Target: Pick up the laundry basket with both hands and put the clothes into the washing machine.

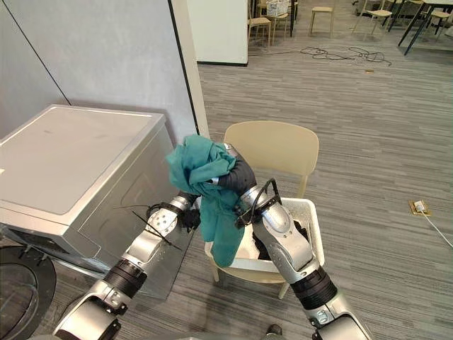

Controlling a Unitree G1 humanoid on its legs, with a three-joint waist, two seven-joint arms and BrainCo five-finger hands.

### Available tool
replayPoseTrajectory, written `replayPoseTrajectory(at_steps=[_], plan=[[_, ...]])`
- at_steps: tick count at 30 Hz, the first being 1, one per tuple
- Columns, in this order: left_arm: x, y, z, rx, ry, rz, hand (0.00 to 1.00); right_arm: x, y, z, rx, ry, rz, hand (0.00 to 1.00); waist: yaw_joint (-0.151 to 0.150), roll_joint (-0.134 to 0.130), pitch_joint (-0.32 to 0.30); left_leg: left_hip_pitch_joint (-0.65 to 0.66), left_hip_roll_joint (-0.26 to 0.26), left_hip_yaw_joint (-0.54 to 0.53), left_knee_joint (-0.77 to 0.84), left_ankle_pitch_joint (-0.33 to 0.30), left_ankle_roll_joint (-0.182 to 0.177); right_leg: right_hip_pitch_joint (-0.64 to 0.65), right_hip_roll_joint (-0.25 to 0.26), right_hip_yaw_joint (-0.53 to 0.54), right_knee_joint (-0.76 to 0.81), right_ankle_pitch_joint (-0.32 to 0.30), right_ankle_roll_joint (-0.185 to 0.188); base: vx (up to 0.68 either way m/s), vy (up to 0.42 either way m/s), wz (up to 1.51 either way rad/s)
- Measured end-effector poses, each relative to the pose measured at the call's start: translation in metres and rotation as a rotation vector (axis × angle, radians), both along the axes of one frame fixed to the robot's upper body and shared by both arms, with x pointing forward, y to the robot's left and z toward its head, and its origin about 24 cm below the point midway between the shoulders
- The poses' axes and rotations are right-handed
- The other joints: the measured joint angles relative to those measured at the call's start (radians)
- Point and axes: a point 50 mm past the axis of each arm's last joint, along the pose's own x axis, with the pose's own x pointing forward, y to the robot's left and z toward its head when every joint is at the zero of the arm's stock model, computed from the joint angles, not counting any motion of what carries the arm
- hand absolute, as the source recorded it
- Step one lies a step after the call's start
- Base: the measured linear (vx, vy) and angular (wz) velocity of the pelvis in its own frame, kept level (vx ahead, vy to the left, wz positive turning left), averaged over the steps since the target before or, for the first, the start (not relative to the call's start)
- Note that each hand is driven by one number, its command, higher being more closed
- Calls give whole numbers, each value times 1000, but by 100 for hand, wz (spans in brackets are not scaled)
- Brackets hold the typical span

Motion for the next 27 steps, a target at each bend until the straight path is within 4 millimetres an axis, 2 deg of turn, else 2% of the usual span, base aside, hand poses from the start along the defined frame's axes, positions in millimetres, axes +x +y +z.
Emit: replayPoseTrajectory(at_steps=[9, 14, 16, 17, 18, 19, 20, 21, 23, 25, 26, 27], plan=[[-7, 16, -16, -77, 71, 166, 100, -5, -1, -14, 27, 67, -34, 0, 0, 0, 0, 4, 0, 3, 0, 0, 0, 2, 0, 4, -1, 0, 0, 1, 0, 0], [-7, 47, -15, -133, 71, 315, 100, -3, -4, -24, 12, 106, -66, 0, 1, 0, 0, 14, 1, 28, 1, -1, -1, -9, 1, 30, 9, 0, 0, 8, -2, -14], [-6, 50, -11, -145, 54, 330, 100, -4, -9, -28, 21, 126, -99, 0, 1, 0, 0, 13, 4, 25, 1, -1, 0, -27, -1, 49, 50, -15, 11, -5, 1, 0], [-6, 51, -9, -149, 47, 338, 100, -4, -15, -31, 18, 140, -132, 0, 0, 3, 1, 3, 11, 14, 2, -1, 0, -43, 0, 116, 99, -34, 34, -7, 30, 36], [-6, 52, -7, -152, 39, 345, 100, -5, -22, -36, 19, 161, -179, 0, -15, -1, 2, 1, 13, -17, 5, -4, 5, -55, 1, 259, 156, -64, 71, 44, 36, 57], [-5, 55, -5, -154, 26, 353, 100, -4, -26, -38, 26, 168, -206, 0, -24, -14, 3, 0, 9, -33, 8, -4, 4, -62, -5, 336, 188, -95, 87, 73, 18, 64], [-5, 59, -1, -153, 9, 363, 100, -4, -27, -37, 38, 171, -224, 0, -24, -33, 4, -4, 6, -44, 15, -8, -1, -63, -14, 353, 206, -133, 83, 48, -85, 42], [-5, 65, 3, -172, -8, 391, 100, -3, -29, -36, 49, 169, -237, 0, -19, -35, 6, -27, 13, -59, 55, -15, -8, -62, -13, 346, 209, -157, 71, -12, -100, 30], [-5, 72, 8, -194, -28, 418, 100, -3, -29, -36, 53, 168, -240, 0, -16, -26, 10, -65, 34, -82, 104, -28, -11, -61, -3, 333, 202, -157, 66, -24, -83, 29], [-9, 86, 21, -253, -89, 470, 100, -2, -35, -36, 68, 171, -270, 0, -14, -7, 19, -158, 92, -143, 224, -50, -6, -40, 39, 285, 143, -131, 38, -38, -136, 55], [-10, 89, 22, -277, -92, 482, 100, -2, -43, -38, 65, 176, -307, 0, -13, -3, 23, -182, 108, -169, 251, -51, -3, -23, 54, 256, 127, -124, 28, -56, -166, 94], [-13, 92, 19, -301, -85, 505, 100, -2, -61, -41, 58, 181, -397, 0, -9, 7, 31, -214, 133, -191, 283, -41, 6, -9, 75, 203, 134, -137, 8, -50, -108, 99]])
